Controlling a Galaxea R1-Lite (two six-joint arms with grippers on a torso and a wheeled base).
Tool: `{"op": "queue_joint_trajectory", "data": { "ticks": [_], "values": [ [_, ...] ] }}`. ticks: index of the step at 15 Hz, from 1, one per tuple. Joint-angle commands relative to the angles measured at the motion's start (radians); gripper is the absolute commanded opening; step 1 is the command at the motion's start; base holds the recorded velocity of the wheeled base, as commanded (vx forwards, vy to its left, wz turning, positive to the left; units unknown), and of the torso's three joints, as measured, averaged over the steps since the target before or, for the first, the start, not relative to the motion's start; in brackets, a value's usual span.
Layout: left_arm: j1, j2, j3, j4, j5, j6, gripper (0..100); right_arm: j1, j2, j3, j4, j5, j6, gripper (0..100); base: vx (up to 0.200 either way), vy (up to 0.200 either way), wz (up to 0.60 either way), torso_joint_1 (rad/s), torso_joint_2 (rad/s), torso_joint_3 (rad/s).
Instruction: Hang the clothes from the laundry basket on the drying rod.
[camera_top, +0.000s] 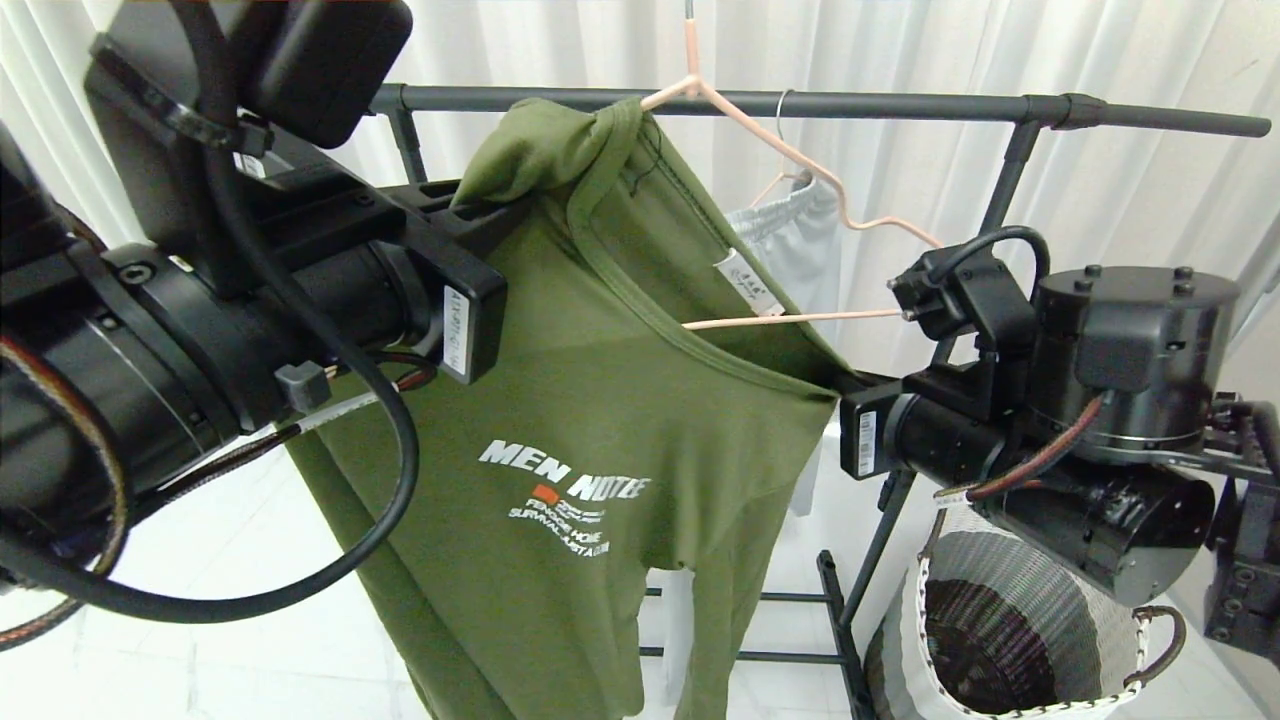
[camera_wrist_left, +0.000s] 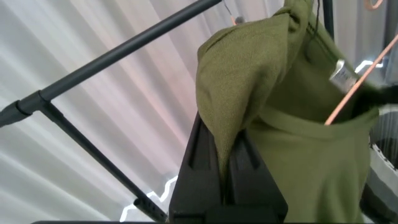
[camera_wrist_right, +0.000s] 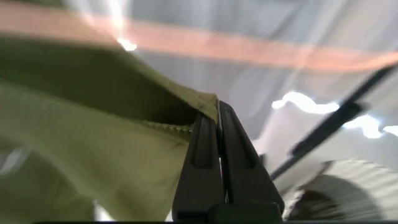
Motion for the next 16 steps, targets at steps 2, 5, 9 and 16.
{"op": "queue_joint_trajectory", "data": {
  "ticks": [2, 5, 9, 16],
  "values": [
    [0.006, -0.009, 0.02, -0.005, 0.001, 0.001, 0, -0.106, -0.039, -0.001, -0.037, 0.0, -0.055, 0, 0.0, 0.0, 0.0, 0.0, 0.0, 0.0],
    [0.022, -0.011, 0.046, -0.04, 0.001, 0.004, 0, -0.169, -0.048, -0.001, -0.055, 0.0, -0.078, 0, 0.0, 0.0, 0.0, 0.0, 0.0, 0.0],
    [0.035, -0.035, 0.105, -0.077, -0.001, 0.037, 0, -0.203, -0.056, -0.001, -0.071, 0.002, -0.094, 0, 0.0, 0.0, 0.0, 0.0, 0.0, 0.0],
    [0.039, -0.058, 0.172, -0.077, -0.007, 0.049, 0, -0.223, -0.085, -0.001, -0.071, 0.005, -0.094, 0, 0.0, 0.0, 0.0, 0.0, 0.0, 0.0]
  ]
}}
